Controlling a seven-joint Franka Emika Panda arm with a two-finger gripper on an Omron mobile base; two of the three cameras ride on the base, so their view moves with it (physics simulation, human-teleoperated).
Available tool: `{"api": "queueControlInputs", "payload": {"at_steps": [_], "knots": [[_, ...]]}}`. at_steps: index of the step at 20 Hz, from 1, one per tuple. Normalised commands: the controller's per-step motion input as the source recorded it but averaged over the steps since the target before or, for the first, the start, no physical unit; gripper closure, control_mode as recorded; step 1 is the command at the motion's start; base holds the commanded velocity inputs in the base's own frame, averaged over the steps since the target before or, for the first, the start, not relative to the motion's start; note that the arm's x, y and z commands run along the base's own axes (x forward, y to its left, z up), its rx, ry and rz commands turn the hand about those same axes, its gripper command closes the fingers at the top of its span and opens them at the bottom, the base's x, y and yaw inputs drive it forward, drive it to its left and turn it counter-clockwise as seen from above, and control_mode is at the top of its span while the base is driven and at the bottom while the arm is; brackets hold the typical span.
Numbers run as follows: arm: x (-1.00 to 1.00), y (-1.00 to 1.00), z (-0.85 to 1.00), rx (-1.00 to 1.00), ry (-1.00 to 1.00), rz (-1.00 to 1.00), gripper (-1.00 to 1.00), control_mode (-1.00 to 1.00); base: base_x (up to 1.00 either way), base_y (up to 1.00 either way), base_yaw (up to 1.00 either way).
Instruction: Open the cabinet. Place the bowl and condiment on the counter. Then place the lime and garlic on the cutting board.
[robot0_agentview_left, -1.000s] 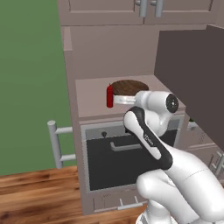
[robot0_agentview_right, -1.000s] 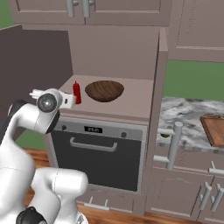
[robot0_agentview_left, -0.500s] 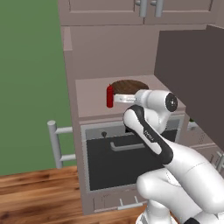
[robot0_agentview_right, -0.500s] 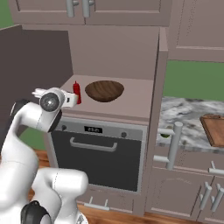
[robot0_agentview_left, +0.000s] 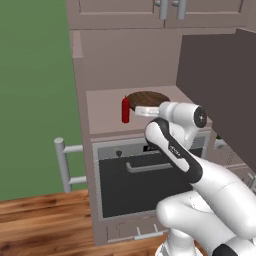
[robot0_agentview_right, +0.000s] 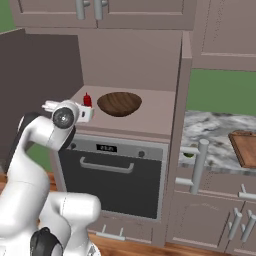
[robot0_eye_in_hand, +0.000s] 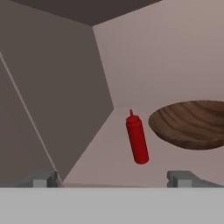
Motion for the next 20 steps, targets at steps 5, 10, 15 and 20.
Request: {"api": "queueControlInputs", "payload": {"at_steps": [5,10,15,20], "knots": [[0.17,0.00,0.00,0.00,-0.02,0.00,-1.00,-1.00,0.00,0.00,0.00],[0.23,-0.02,-0.01,0.00,-0.03,0.00,-1.00,-1.00,0.00,0.00,0.00],[0.28,-0.07,-0.18,-0.03,-0.08,0.00,-1.00,-1.00,0.00,0.00,0.00],[0.26,-0.05,-0.25,-0.07,-0.10,0.00,-1.00,-1.00,0.00,0.00,0.00]]}}
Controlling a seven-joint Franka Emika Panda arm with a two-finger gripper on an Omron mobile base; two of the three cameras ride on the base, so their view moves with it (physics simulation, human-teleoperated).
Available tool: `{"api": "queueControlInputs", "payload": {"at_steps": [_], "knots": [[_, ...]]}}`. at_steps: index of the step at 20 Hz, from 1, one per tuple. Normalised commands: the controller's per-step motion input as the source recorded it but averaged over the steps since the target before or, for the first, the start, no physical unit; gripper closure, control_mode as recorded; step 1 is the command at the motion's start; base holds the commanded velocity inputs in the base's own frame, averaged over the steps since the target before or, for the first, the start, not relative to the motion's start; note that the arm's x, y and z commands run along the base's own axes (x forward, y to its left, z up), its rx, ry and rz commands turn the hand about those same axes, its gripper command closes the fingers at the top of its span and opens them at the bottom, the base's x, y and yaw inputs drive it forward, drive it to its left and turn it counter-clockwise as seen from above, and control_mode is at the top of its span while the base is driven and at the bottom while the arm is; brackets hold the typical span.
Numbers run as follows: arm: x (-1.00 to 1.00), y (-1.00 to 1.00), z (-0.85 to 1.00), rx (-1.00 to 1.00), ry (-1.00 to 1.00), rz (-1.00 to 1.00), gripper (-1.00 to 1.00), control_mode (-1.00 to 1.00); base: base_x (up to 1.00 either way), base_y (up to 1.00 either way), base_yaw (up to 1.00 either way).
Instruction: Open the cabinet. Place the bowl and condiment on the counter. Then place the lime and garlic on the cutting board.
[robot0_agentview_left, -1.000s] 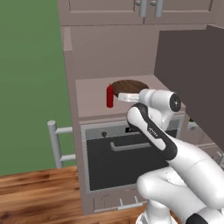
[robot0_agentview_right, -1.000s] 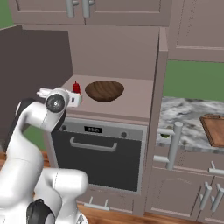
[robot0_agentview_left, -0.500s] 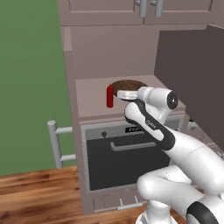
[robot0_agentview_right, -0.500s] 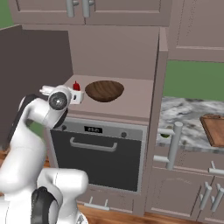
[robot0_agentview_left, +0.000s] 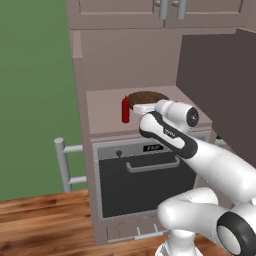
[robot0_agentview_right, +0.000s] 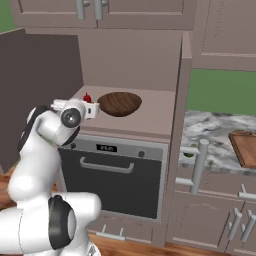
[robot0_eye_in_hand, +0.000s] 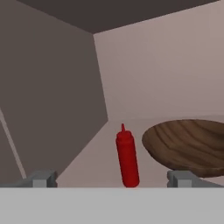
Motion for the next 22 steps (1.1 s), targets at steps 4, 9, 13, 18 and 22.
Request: {"api": "queueControlInputs", "payload": {"at_steps": [4,9,13,18,22], "knots": [[0.17,-0.01,-0.11,-0.05,-0.05,0.01,-1.00,-1.00,0.00,0.00,0.00],[0.05,0.00,-0.01,-0.04,0.00,0.00,-1.00,-1.00,0.00,0.00,0.00],[0.12,0.01,-0.02,-0.02,0.00,0.00,-1.00,-1.00,0.00,0.00,0.00],[0.03,0.00,-0.01,0.00,-0.01,0.00,-1.00,-1.00,0.00,0.00,0.00],[0.17,0.02,0.00,-0.01,0.00,0.00,-1.00,-1.00,0.00,0.00,0.00]]}}
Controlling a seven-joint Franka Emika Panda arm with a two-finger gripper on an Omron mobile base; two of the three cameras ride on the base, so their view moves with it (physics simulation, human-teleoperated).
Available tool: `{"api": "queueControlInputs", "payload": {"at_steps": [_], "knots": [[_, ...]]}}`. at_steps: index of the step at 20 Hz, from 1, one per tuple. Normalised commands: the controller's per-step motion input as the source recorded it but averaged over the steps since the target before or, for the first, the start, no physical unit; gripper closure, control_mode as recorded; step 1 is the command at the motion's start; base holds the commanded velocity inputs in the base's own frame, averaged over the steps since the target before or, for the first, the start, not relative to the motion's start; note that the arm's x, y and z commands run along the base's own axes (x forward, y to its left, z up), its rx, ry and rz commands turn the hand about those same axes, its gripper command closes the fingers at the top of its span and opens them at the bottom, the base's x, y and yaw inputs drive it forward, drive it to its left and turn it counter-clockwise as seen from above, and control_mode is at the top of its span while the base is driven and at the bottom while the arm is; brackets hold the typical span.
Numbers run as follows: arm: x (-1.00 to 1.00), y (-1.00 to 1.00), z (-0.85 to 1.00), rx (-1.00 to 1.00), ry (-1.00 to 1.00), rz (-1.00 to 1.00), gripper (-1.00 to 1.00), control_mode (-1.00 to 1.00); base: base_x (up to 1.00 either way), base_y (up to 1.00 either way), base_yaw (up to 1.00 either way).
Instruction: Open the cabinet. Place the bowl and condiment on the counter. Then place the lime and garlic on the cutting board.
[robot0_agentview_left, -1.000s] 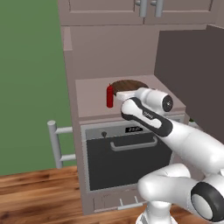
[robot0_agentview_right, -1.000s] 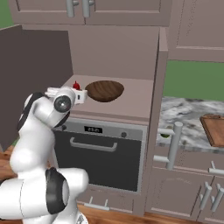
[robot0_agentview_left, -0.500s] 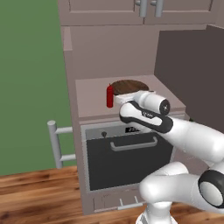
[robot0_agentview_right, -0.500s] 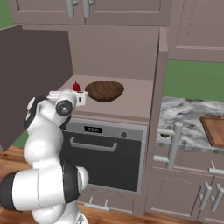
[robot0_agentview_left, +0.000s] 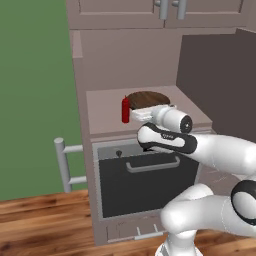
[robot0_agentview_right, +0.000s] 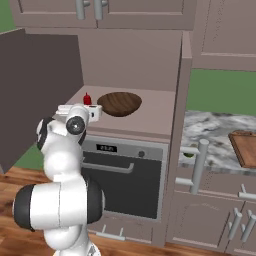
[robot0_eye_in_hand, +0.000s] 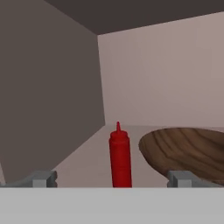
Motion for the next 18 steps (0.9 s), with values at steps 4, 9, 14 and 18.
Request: {"api": "queueControlInputs", "payload": {"at_steps": [4,9,14,18], "knots": [[0.18,0.06,0.00,-0.02,0.00,0.00,-1.00,-1.00,0.00,0.00,0.00],[0.19,0.09,0.00,-0.02,0.00,0.00,-1.00,-1.00,0.00,0.00,0.00],[0.19,0.12,0.00,-0.03,0.00,0.00,-1.00,-1.00,0.00,0.00,0.00],[0.18,0.12,0.00,-0.02,0.00,0.00,-1.00,-1.00,0.00,0.00,0.00]]}}
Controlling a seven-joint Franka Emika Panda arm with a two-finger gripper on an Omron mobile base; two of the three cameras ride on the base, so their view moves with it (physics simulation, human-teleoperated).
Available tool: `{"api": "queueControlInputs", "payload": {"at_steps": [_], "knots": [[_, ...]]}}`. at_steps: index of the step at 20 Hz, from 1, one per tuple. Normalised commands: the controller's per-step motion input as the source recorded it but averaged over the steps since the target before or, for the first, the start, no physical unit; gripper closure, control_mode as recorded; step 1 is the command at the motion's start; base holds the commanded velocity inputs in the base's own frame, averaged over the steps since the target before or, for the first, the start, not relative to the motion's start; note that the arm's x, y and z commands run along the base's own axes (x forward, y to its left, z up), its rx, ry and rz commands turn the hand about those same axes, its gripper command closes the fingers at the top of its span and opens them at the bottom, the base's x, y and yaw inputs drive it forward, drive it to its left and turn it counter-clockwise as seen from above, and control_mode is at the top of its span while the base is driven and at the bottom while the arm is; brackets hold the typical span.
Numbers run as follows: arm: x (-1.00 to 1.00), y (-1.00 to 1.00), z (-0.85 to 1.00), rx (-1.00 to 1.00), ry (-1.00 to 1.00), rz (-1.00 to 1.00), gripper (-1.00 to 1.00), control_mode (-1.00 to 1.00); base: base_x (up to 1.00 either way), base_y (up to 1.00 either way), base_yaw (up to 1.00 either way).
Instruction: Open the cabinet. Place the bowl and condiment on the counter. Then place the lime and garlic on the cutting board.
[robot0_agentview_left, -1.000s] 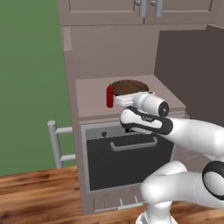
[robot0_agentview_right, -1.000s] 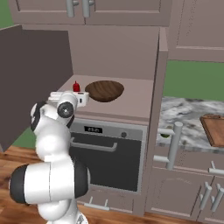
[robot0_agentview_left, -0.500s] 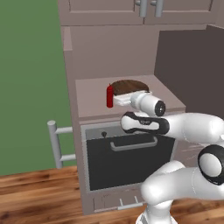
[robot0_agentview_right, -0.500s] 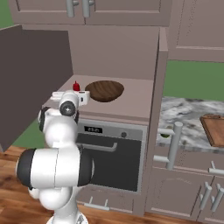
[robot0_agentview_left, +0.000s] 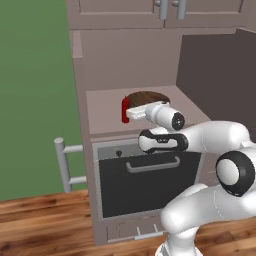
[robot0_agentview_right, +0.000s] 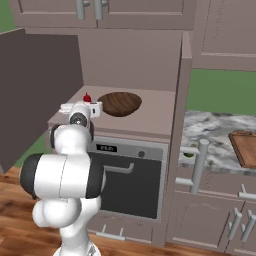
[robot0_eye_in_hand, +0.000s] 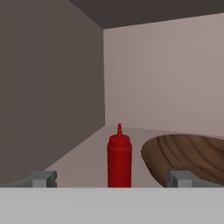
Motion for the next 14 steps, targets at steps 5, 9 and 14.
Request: {"api": "queueControlInputs", "payload": {"at_steps": [5,9,14], "knots": [[0.17,0.10,0.00,-0.02,0.00,0.00,-1.00,-1.00,0.00,0.00,0.00],[0.14,0.02,-0.01,-0.01,0.00,0.00,-1.00,-1.00,0.00,0.00,0.00],[0.13,0.00,-0.09,0.00,0.00,0.00,-1.00,-1.00,0.00,0.00,0.00]]}}
